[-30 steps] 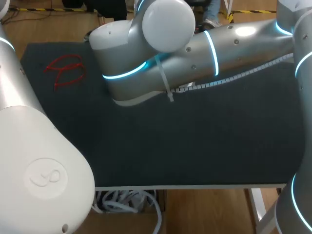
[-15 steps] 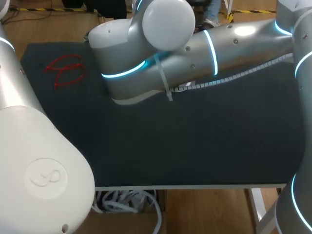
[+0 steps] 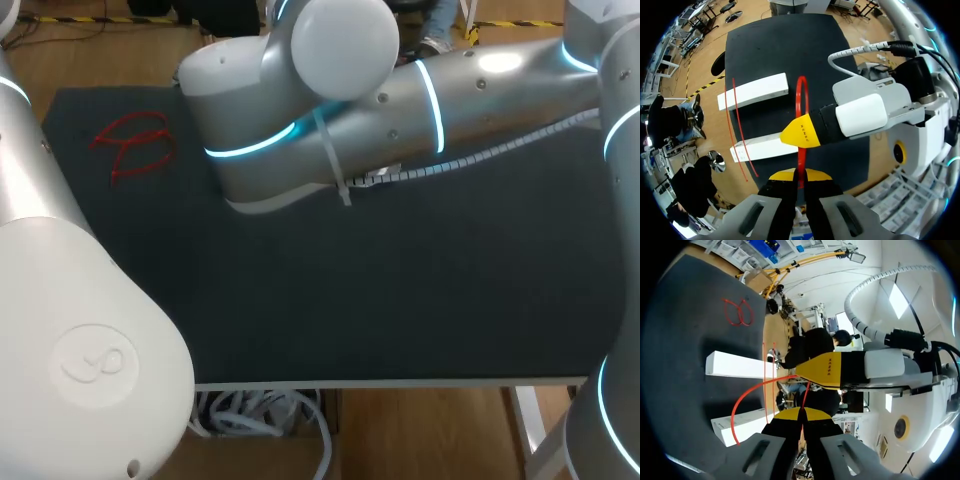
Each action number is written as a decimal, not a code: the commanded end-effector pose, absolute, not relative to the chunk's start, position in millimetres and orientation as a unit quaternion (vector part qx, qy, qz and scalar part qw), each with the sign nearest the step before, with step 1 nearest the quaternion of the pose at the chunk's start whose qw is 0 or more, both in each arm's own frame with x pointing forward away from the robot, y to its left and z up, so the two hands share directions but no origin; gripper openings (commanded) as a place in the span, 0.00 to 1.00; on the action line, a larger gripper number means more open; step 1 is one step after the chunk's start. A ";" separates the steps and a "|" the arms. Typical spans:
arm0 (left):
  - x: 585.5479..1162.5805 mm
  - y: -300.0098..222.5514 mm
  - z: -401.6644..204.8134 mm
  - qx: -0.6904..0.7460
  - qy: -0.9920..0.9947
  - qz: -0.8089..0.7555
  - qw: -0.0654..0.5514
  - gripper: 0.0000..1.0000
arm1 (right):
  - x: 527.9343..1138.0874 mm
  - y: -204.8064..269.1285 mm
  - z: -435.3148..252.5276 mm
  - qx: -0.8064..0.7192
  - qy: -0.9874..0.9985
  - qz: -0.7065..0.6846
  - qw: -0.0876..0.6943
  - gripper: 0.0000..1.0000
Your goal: Grab the tape and strap the tape.
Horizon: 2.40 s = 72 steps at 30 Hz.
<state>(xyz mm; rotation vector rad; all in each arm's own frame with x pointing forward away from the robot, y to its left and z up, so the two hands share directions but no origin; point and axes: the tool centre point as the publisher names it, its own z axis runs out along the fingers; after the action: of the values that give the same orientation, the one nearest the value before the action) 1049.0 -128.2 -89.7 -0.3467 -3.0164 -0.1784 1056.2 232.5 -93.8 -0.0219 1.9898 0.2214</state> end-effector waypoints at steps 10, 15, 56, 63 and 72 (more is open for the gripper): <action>1048.6 -127.9 -89.8 -0.114 -0.990 -0.059 0.050 0.00 | 1058.2 238.3 -90.2 -0.016 0.839 0.095 0.535 0.00; 1048.6 -127.9 -89.8 -0.114 -0.990 -0.059 0.050 0.00 | 1058.7 239.1 -90.1 -0.017 0.839 0.096 0.535 0.00; 1048.6 -127.9 -89.8 -0.114 -0.990 -0.059 0.050 0.00 | 1060.6 247.4 -89.3 -0.011 0.835 0.120 0.537 0.00; 1048.6 -127.9 -89.8 -0.114 -0.990 -0.059 0.050 0.00 | 1059.0 247.8 -88.8 -0.011 0.834 0.126 0.536 0.39; 1048.6 -127.9 -89.8 -0.114 -0.990 -0.059 0.050 0.00 | 1054.3 245.5 -89.8 -0.010 0.835 0.128 0.535 0.23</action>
<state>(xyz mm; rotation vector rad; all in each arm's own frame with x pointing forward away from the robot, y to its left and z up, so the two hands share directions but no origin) 1048.9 -128.2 -89.7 -0.3469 -3.0163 -0.1782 1057.3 248.2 -91.5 -0.0182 1.9840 0.3020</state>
